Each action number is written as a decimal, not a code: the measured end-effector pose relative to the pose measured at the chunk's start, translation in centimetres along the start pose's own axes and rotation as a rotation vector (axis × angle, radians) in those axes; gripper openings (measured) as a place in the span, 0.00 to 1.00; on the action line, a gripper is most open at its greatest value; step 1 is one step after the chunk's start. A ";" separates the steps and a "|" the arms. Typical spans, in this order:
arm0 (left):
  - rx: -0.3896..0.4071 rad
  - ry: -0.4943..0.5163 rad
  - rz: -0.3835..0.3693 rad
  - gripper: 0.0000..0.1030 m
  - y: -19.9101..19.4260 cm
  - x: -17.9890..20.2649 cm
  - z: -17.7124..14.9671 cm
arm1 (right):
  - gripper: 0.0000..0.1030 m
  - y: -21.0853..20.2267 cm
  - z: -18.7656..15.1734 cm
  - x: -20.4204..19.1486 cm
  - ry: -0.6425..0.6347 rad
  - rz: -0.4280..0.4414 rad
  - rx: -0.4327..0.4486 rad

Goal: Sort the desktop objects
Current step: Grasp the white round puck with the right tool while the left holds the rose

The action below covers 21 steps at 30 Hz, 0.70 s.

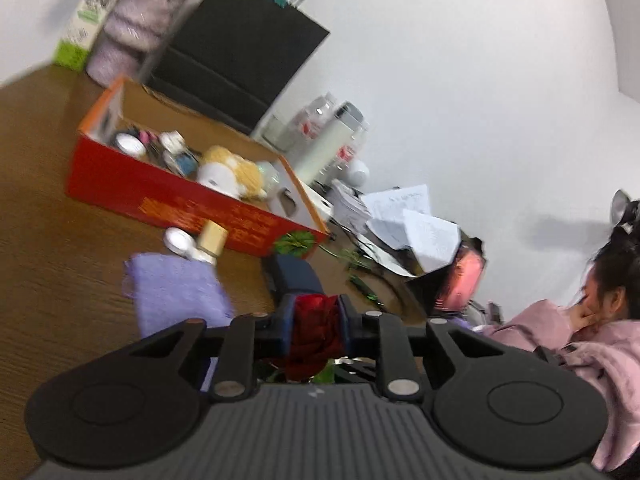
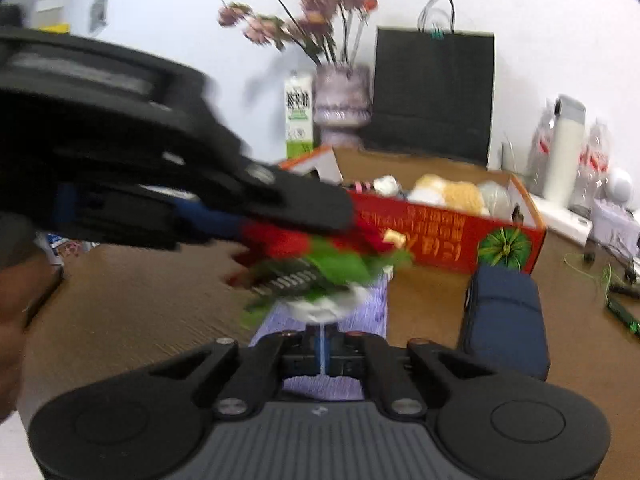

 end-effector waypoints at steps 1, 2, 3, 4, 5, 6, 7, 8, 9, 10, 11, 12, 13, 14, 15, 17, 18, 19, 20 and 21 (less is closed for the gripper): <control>0.008 -0.008 0.017 0.21 -0.4 -0.7 -0.2 | 0.01 0.2 -0.3 -0.2 -0.006 -0.009 -0.008; 0.013 -0.040 0.021 0.21 -0.8 -1.6 -0.5 | 0.01 0.5 -0.7 -0.4 -0.011 -0.016 -0.022; 0.010 -0.070 0.025 0.21 -1.2 -2.5 -0.8 | 0.01 0.9 -1.1 -0.4 -0.012 -0.029 -0.040; 0.012 -0.093 0.040 0.21 -1.5 -3.5 -1.1 | 0.02 1.3 -1.6 -0.3 -0.009 -0.045 -0.058; 0.017 -0.097 0.075 0.21 -2.0 -4.5 -1.5 | 0.04 1.6 -2.0 -0.1 0.001 -0.059 -0.074; 0.010 -0.086 0.122 0.21 -2.3 -5.5 -2.0 | 0.07 1.7 -2.3 -0.1 0.009 -0.064 -0.085; -0.005 -0.076 0.163 0.22 -2.5 -6.4 -2.6 | 0.08 1.8 -2.5 0.0 0.016 -0.072 -0.089; -0.022 -0.071 0.188 0.22 -2.6 -7.0 -3.2 | 0.14 1.6 -2.9 0.1 0.021 -0.080 -0.090; -0.035 -0.070 0.203 0.22 -2.6 -7.5 -3.9 | 0.19 1.4 -2.9 0.2 0.022 -0.086 -0.084; -0.045 -0.058 0.220 0.23 -2.7 -7.7 -4.4 | 0.21 1.1 -2.9 0.3 0.024 -0.088 -0.074; -0.052 -0.030 0.243 0.24 -2.8 -7.8 -4.9 | 0.27 0.7 -2.9 0.2 0.029 -0.090 -0.064; -0.062 0.022 0.281 0.25 -2.9 -7.7 -5.4 | 0.36 0.3 -2.7 0.3 0.030 -0.097 -0.052; -0.069 0.070 0.309 0.28 -2.8 -7.4 -5.8 | 0.41 -0.2 -2.5 0.4 0.020 -0.108 -0.041; -0.055 0.132 0.330 0.34 -2.9 -6.8 -6.1 | 0.48 -0.4 -2.4 0.6 0.008 -0.123 -0.030; -0.049 0.171 0.341 0.36 -3.0 -6.4 -6.4 | 0.50 -1.0 -2.5 0.6 -0.008 -0.135 -0.021; -0.036 0.169 0.298 0.36 -3.3 -5.9 -6.7 | 0.50 -1.6 -2.6 0.7 0.000 -0.124 -0.025; -0.025 0.117 0.263 0.35 -3.4 -6.1 -6.8 | 0.50 -1.9 -3.1 0.4 0.017 -0.093 -0.038; -0.016 0.033 0.221 0.31 -3.5 -6.8 -6.9 | 0.50 -2.0 -3.3 0.0 0.021 -0.058 -0.049; -0.015 -0.051 0.178 0.29 -3.5 -7.6 -6.9 | 0.50 -2.1 -3.7 -0.8 0.010 -0.022 -0.053; -0.013 -0.105 0.151 0.28 -3.5 -8.1 -6.8 | 0.50 -2.0 -4.0 -1.9 -0.016 0.009 -0.058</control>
Point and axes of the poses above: each gripper's, at about its wrist camera, not at the fingertips, and y roughly the way its jaws point, x to its right, z to its top, the point moved 10 cm from there along y, roughly the way its jaws point, and after that the axes turned 14 degrees about y, right-handed, at the moved point
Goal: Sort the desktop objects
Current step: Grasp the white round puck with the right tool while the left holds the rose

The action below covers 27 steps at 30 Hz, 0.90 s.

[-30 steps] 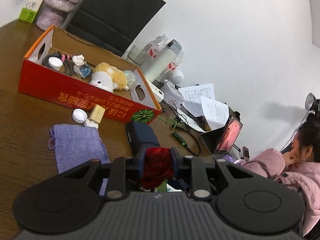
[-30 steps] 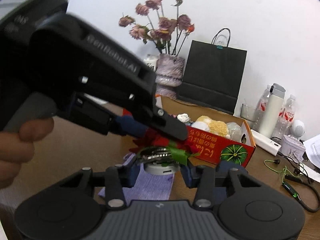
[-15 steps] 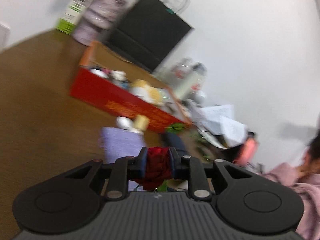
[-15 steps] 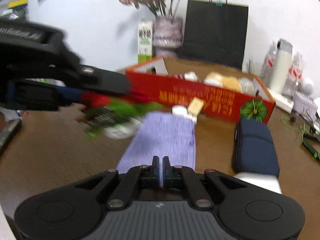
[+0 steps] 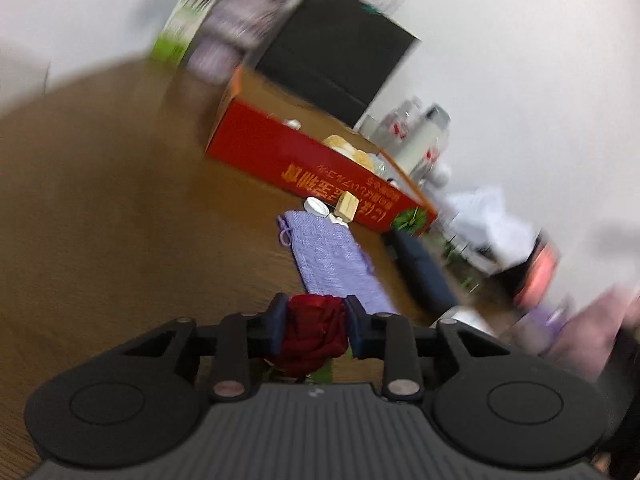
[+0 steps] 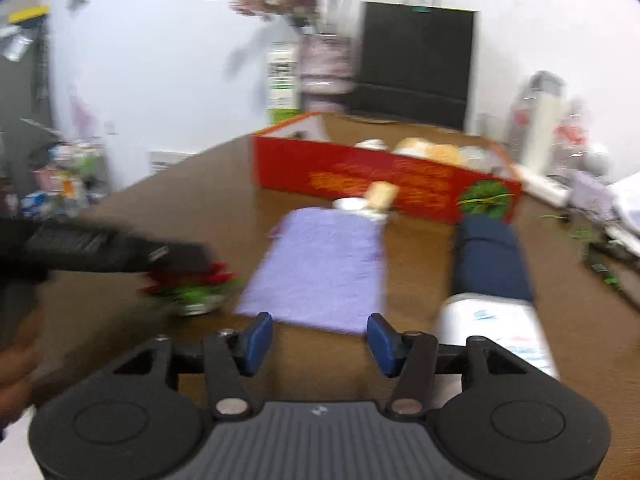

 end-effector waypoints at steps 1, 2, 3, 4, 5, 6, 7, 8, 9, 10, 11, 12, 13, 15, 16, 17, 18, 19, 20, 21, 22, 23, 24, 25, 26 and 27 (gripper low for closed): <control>-0.004 -0.040 -0.030 0.26 -0.1 -0.4 0.2 | 0.50 0.3 -0.2 -1.0 -0.024 0.017 -0.011; -0.007 -0.066 -0.053 0.25 -0.2 -0.5 0.4 | 0.50 0.8 -0.5 -2.0 -0.049 0.036 -0.025; -0.009 -0.084 -0.074 0.25 -0.4 -0.4 0.6 | 0.48 1.5 -0.7 -3.0 -0.074 0.055 -0.039; -0.009 -0.101 -0.100 0.24 -0.5 -0.2 0.8 | 0.47 2.0 -0.8 -3.9 -0.090 0.065 -0.046; -0.010 -0.116 -0.132 0.24 -0.8 0.2 1.0 | 0.46 2.4 -0.9 -4.6 -0.104 0.075 -0.048; -0.013 -0.124 -0.153 0.24 -1.1 0.6 1.2 | 0.46 2.6 -0.8 -5.2 -0.116 0.084 -0.042; -0.017 -0.124 -0.160 0.24 -1.1 1.0 1.2 | 0.45 2.7 -0.5 -5.7 -0.124 0.089 -0.029; -0.026 -0.115 -0.147 0.24 -1.2 1.1 1.2 | 0.45 2.7 -0.3 -6.0 -0.134 0.091 -0.017; -0.033 -0.099 -0.132 0.24 -1.2 1.2 1.2 | 0.46 2.5 -0.1 -6.3 -0.148 0.094 -0.004; -0.034 -0.086 -0.127 0.24 -1.3 1.3 1.1 | 0.46 2.3 -0.3 -6.5 -0.162 0.093 -0.002; -0.041 -0.087 -0.131 0.24 -1.3 1.3 1.1 | 0.46 2.3 -0.4 -6.6 -0.176 0.088 -0.001; -0.049 -0.088 -0.138 0.24 -1.1 1.4 1.0 | 0.43 2.3 -0.7 -6.6 -0.186 0.088 -0.003; -0.060 -0.090 -0.139 0.24 -1.0 1.5 0.9 | 0.38 2.3 -0.9 -6.5 -0.195 0.081 -0.006; -0.071 -0.071 -0.124 0.23 -0.9 1.5 0.8 | 0.37 2.5 -1.0 -6.4 -0.194 0.084 -0.022; -0.067 -0.067 -0.118 0.22 -0.8 1.6 0.8 | 0.37 2.3 -1.0 -6.3 -0.194 0.084 -0.024; -0.060 -0.061 -0.122 0.21 -1.0 1.8 0.8 | 0.37 2.3 -1.0 -6.3 -0.193 0.079 -0.020; -0.048 -0.050 -0.122 0.21 -1.1 2.0 0.9 | 0.37 2.1 -0.8 -6.1 -0.177 0.078 -0.014; -0.032 -0.035 -0.115 0.20 -1.2 2.3 1.1 | 0.37 2.0 -0.7 -5.9 -0.141 0.083 -0.022; -0.006 -0.022 -0.096 0.19 -1.6 2.3 1.4 | 0.37 2.0 -0.8 -5.5 -0.087 0.098 -0.052; 0.023 -0.012 -0.078 0.19 -1.9 2.2 1.8 | 0.37 2.3 -1.0 -5.0 -0.025 0.121 -0.088; 0.035 -0.013 -0.069 0.19 -2.2 2.0 2.2 | 0.37 2.3 -0.9 -4.5 0.025 0.133 -0.085; 0.034 -0.020 -0.070 0.20 -2.3 1.6 2.5 | 0.37 2.1 -0.8 -3.9 0.048 0.114 -0.074; 0.032 -0.020 -0.049 0.20 -2.3 1.1 2.5 | 0.37 1.8 -0.6 -3.3 0.054 0.082 -0.056; 0.028 0.000 -0.004 0.21 -2.3 0.7 2.5 | 0.37 1.4 -0.3 -2.7 0.059 0.051 -0.019; 0.023 0.042 0.053 0.22 -2.2 0.4 2.2 | 0.37 1.1 -0.1 -2.2 0.057 0.022 0.002; 0.020 0.074 0.096 0.23 -2.0 0.3 2.0 | 0.37 0.9 0.0 -1.6 0.051 -0.005 0.005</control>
Point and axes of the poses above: each gripper's, at about its wrist camera, not at the fingertips, and y roughly the way its jaws point, x to its right, z to its top, the point moved 10 cm from there along y, roughly the way its jaws point, and after that the axes turned 14 degrees about y, right-handed, at the moved point
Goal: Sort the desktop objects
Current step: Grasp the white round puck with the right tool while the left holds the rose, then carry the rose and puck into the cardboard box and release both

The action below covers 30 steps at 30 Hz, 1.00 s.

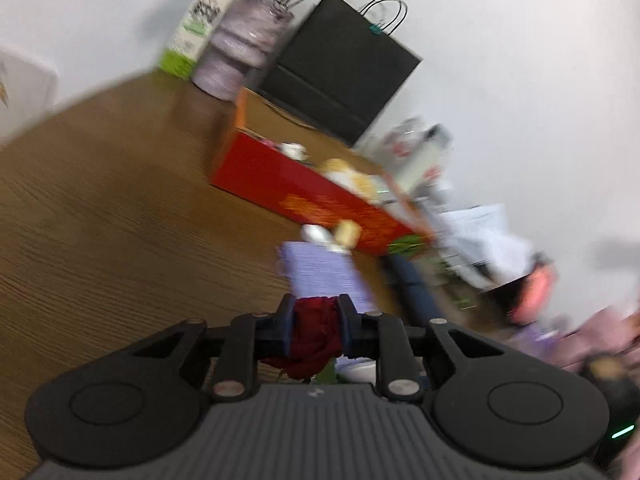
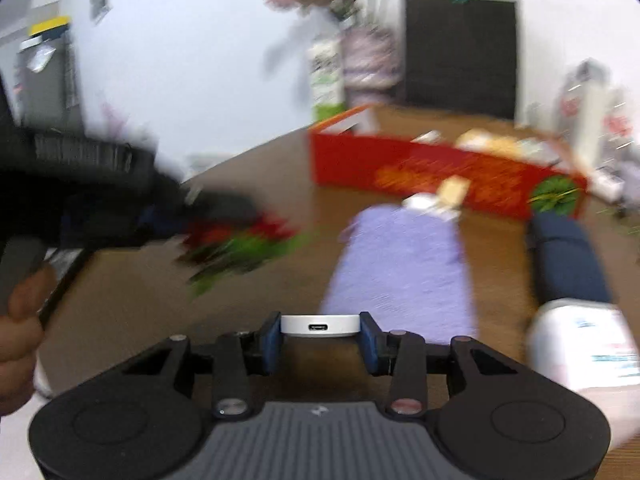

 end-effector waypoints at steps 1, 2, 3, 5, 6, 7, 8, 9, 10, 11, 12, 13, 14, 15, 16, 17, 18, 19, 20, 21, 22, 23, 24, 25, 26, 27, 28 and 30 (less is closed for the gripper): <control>-0.015 0.061 0.034 0.25 0.3 0.4 -0.5 | 0.37 0.0 -0.1 0.6 0.005 -0.014 -0.004; -0.028 0.116 0.057 0.28 0.5 0.9 -0.9 | 0.37 -0.1 -0.4 1.2 0.021 -0.025 -0.009; -0.032 0.172 0.084 0.30 0.7 1.5 -1.3 | 0.37 -0.2 -0.7 1.6 0.033 -0.027 -0.017; -0.032 0.287 0.134 0.53 1.0 2.7 -2.1 | 0.38 -0.8 -1.2 2.2 0.045 -0.026 -0.001; -0.030 0.316 0.142 0.64 1.0 3.0 -2.4 | 0.38 -1.3 -1.3 2.3 0.044 -0.032 -0.001; -0.024 0.326 0.150 0.82 0.9 3.1 -2.7 | 0.38 -1.3 -1.2 2.3 0.038 -0.036 0.002; -0.020 0.326 0.145 0.86 0.7 3.2 -2.9 | 0.41 -1.5 -1.4 2.4 0.030 -0.045 0.007; -0.024 0.323 0.134 0.86 0.6 3.4 -3.1 | 0.51 -1.8 -1.5 2.5 0.027 -0.057 0.009; -0.030 0.316 0.125 0.86 0.5 3.4 -3.3 | 0.57 -1.7 -1.6 2.8 0.029 -0.055 0.010; -0.038 0.309 0.123 0.86 0.4 3.3 -3.6 | 0.63 -1.5 -1.4 2.9 0.031 -0.048 0.011; -0.045 0.308 0.126 0.86 0.4 3.3 -3.8 | 0.62 -1.6 -1.4 3.0 0.033 -0.045 0.012; -0.052 0.307 0.131 0.86 0.5 3.2 -3.9 | 0.62 -1.5 -1.5 3.0 0.034 -0.042 0.010; -0.058 0.302 0.133 0.86 0.5 3.1 -4.0 | 0.62 -1.6 -1.7 2.9 0.034 -0.036 0.004; -0.065 0.297 0.125 0.86 0.7 3.1 -4.2 | 0.61 -1.2 -1.7 2.9 0.032 -0.031 -0.006; -0.074 0.293 0.110 0.86 0.8 3.3 -4.4 | 0.59 -1.2 -1.8 2.8 0.030 -0.030 -0.009; -0.077 0.293 0.098 0.86 1.0 3.3 -4.5 | 0.58 -1.0 -1.8 2.8 0.029 -0.032 -0.012; -0.080 0.295 0.094 0.86 1.1 3.5 -4.6 | 0.54 -0.9 -1.7 2.9 0.033 -0.039 -0.011; -0.082 0.303 0.094 0.86 1.3 3.7 -4.6 | 0.53 -0.6 -1.6 3.0 0.036 -0.044 -0.010; -0.073 0.307 0.091 0.86 1.4 3.8 -4.6 | 0.54 -0.4 -1.5 3.1 0.031 -0.054 -0.007; -0.076 0.306 0.093 0.85 1.7 3.9 -4.7 | 0.53 -0.2 -1.5 3.1 0.014 -0.072 0.000; -0.086 0.297 0.096 0.80 1.9 3.8 -4.8 | 0.52 0.0 -1.4 3.0 0.001 -0.082 0.007; -0.088 0.295 0.114 0.59 1.9 3.8 -4.6 | 0.41 0.0 -1.3 2.9 0.003 -0.072 0.003; -0.099 0.292 0.124 0.45 1.9 3.8 -4.6 | 0.37 0.0 -1.3 2.7 0.004 -0.062 -0.003; -0.109 0.301 0.130 0.41 1.9 4.0 -4.6 | 0.37 0.0 -1.3 2.6 0.002 -0.062 -0.006; -0.108 0.309 0.134 0.39 1.7 4.1 -4.7 | 0.37 -0.1 -1.4 2.5 -0.001 -0.057 -0.007; -0.108 0.308 0.136 0.38 1.5 4.1 -4.7 | 0.37 -0.2 -1.5 2.4 0.000 -0.051 -0.009; -0.104 0.301 0.137 0.37 1.3 4.1 -4.6 | 0.37 -0.5 -1.4 2.5 0.009 -0.044 -0.009; -0.080 0.280 0.136 0.36 0.8 4.3 -3.9 | 0.37 -1.7 -0.3 2.7 0.032 -0.022 0.027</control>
Point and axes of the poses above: each gripper's, at about its wrist camera, not at the fingertips, and y roughly the way its jaws point, x to its right, z to its top, the point moved 10 cm from there along y, roughly the way its jaws point, and after that the axes turned 14 degrees about y, right-handed, at the moved point
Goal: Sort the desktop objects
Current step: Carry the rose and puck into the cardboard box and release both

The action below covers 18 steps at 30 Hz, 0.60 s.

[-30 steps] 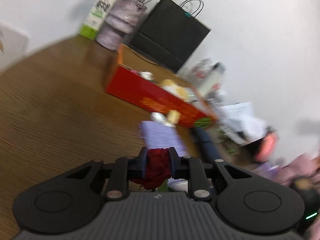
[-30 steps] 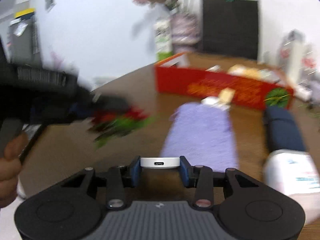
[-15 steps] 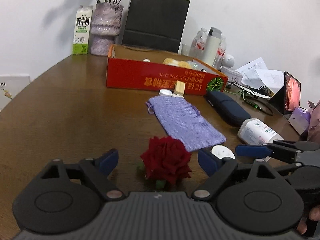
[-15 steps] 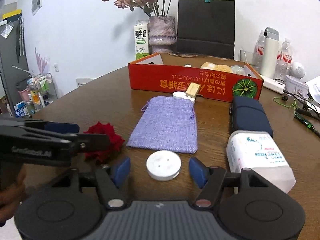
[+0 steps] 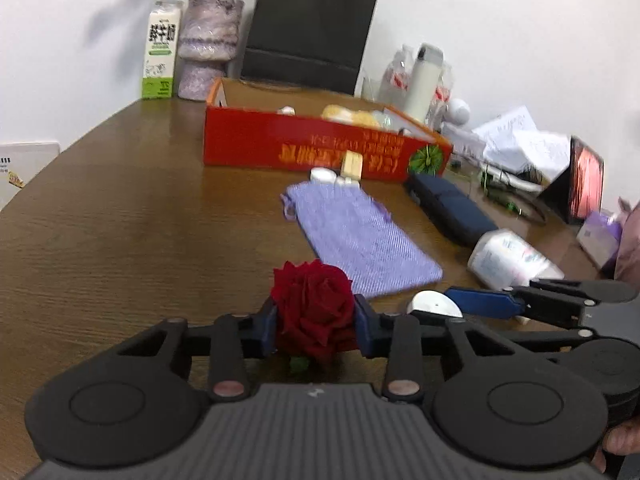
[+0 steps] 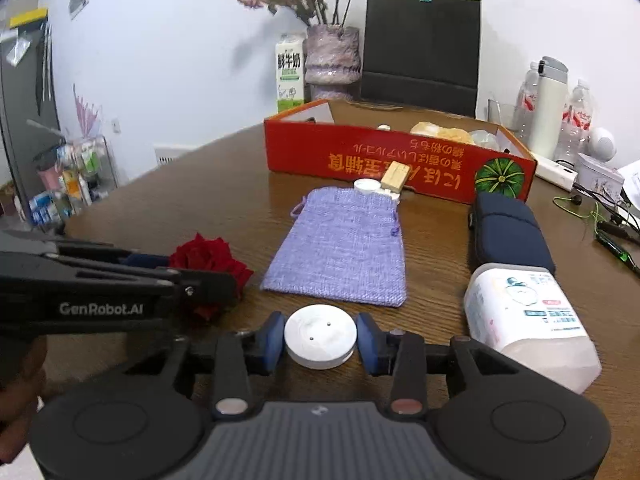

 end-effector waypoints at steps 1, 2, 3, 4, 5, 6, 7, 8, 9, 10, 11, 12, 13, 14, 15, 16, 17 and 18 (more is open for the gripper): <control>0.022 -0.010 -0.004 0.36 -0.3 -0.2 0.7 | 0.37 -0.6 1.0 0.3 0.012 0.006 0.023; 0.045 -0.024 -0.010 0.36 -0.6 -0.4 1.7 | 0.37 -1.1 2.1 0.7 0.028 0.013 0.046; 0.062 -0.030 -0.017 0.36 -0.7 -0.6 2.7 | 0.37 -1.5 3.8 1.2 0.044 0.024 0.064; 0.082 -0.034 -0.023 0.36 -0.6 -0.9 4.0 | 0.37 -1.6 5.1 1.9 0.056 0.032 0.078; 0.099 -0.036 -0.023 0.36 -0.2 -1.3 5.5 | 0.37 -1.6 6.8 2.6 0.069 0.035 0.093; 0.107 -0.029 -0.024 0.36 0.5 -1.7 7.2 | 0.37 -1.3 8.8 3.6 0.074 0.028 0.106; 0.110 -0.026 -0.019 0.37 1.3 -2.1 8.7 | 0.37 -0.9 10.7 4.6 0.083 0.012 0.121; 0.112 -0.022 -0.016 0.37 2.4 -2.6 10.6 | 0.37 -0.4 12.8 5.5 0.089 -0.008 0.132; 0.112 -0.032 -0.015 0.37 3.6 -3.2 12.5 | 0.37 0.7 15.1 6.7 0.089 -0.049 0.127; 0.101 -0.042 -0.033 0.37 5.1 -3.7 14.4 | 0.37 1.6 17.1 7.7 0.087 -0.093 0.123; 0.089 -0.061 -0.050 0.39 6.6 -4.2 16.2 | 0.37 2.9 19.0 8.5 0.074 -0.130 0.119; 0.071 -0.096 -0.046 0.40 8.5 -5.1 17.9 | 0.37 4.7 20.7 9.2 0.067 -0.151 0.097; 0.041 -0.094 -0.044 0.41 10.3 -5.5 19.1 | 0.37 7.0 22.1 10.1 0.075 -0.177 0.048; 0.005 -0.073 -0.041 0.40 12.8 -5.9 20.5 | 0.37 9.5 23.1 11.0 0.085 -0.195 -0.012; -0.046 -0.082 -0.024 0.40 15.6 -6.5 21.3 | 0.37 12.1 23.9 12.0 0.083 -0.222 -0.072; -0.112 -0.101 -0.018 0.40 17.9 -6.9 21.3 | 0.37 14.1 24.2 12.9 0.090 -0.254 -0.116; -0.191 -0.100 -0.025 0.39 20.7 -6.9 21.3 | 0.37 16.2 24.3 13.6 0.083 -0.284 -0.169; -0.221 -0.105 -0.012 0.39 22.2 -7.1 21.2 | 0.37 18.1 24.3 14.1 0.078 -0.301 -0.206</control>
Point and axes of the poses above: each gripper's, at about its wrist camera, not at the fingertips, and y roughly the way its jaws point, x to its right, z to its top, the point moved 10 cm from there along y, roughly the way its jaws point, and after that the axes turned 14 degrees about y, right-handed, at the moved point
